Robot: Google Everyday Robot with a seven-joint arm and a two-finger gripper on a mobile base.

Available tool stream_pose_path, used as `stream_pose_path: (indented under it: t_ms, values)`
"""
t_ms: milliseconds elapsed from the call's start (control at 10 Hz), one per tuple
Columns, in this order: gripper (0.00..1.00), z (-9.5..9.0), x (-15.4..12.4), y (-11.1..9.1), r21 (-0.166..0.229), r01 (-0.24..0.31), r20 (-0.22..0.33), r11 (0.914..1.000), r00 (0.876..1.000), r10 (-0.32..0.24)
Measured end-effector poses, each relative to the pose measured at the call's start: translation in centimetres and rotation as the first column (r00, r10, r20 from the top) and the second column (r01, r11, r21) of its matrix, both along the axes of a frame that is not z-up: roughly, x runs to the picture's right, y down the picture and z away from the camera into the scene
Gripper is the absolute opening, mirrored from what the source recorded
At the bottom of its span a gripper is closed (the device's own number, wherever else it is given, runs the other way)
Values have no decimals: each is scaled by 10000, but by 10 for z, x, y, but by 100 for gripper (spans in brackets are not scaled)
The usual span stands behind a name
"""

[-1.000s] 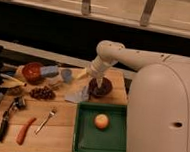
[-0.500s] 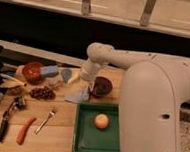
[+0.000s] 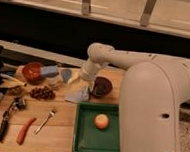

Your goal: Place towel in red bowl

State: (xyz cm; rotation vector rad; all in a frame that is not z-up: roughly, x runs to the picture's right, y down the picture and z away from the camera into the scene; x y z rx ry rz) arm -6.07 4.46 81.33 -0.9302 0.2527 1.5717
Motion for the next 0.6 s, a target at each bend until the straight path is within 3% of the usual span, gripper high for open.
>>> stream_pose_path:
  t_ms: [300,600]
  values:
    - [80,4,-18,13,-113,213,311,9997,9993,-209]
    - [80,13,-19,22,-296,321,265,9990,9992,-313]
